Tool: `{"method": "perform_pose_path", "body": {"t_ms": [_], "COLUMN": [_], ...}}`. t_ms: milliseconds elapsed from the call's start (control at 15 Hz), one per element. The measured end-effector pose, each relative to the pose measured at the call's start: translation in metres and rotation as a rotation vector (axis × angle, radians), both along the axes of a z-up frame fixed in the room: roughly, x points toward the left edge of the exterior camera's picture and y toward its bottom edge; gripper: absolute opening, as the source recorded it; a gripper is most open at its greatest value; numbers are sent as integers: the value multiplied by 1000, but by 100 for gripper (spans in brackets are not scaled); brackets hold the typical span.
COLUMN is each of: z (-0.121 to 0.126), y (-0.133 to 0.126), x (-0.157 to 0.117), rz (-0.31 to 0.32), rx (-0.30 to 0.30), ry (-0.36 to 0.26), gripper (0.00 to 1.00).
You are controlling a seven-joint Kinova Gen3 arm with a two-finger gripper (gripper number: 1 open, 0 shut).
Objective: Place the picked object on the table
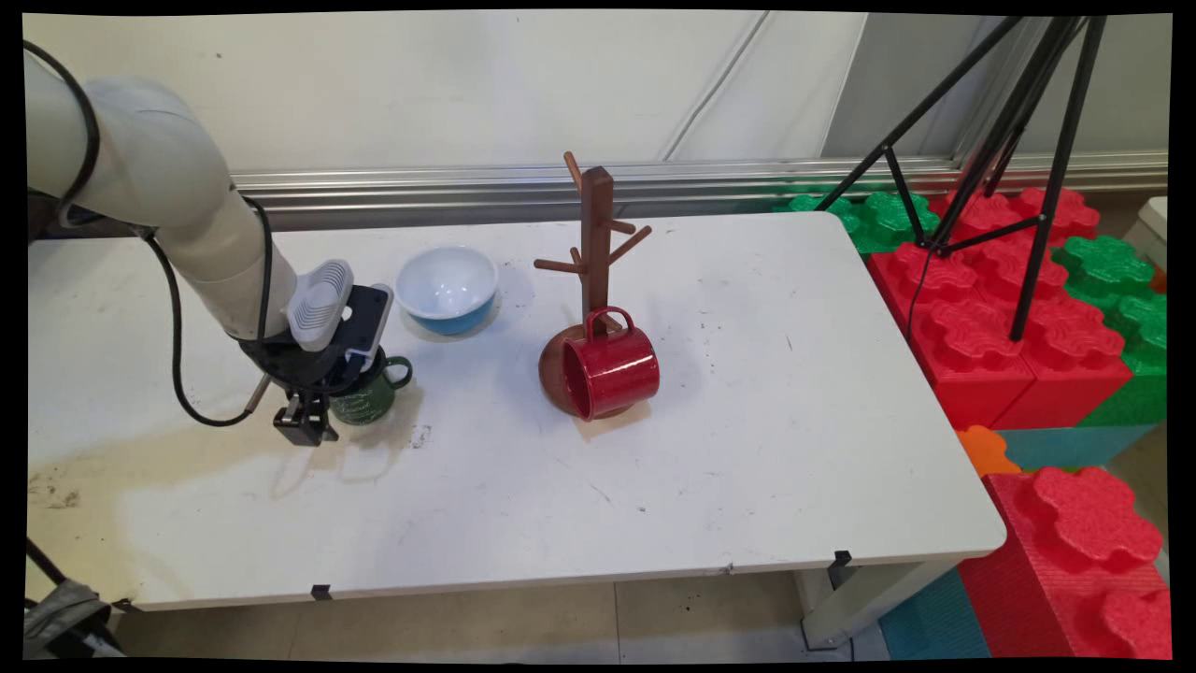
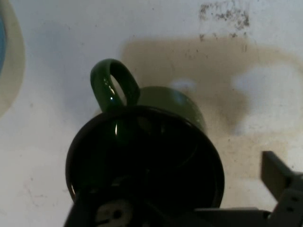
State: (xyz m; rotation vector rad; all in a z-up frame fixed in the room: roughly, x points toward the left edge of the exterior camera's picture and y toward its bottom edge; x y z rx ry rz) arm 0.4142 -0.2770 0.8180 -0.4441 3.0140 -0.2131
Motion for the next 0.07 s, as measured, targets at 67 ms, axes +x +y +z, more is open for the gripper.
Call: {"method": "perform_pose_path", "body": {"t_ms": [67], "z": [0], "y": [0], "x": [0], "rz": [1], "rx": [-1], "ry": [0], "gripper": [100]}}
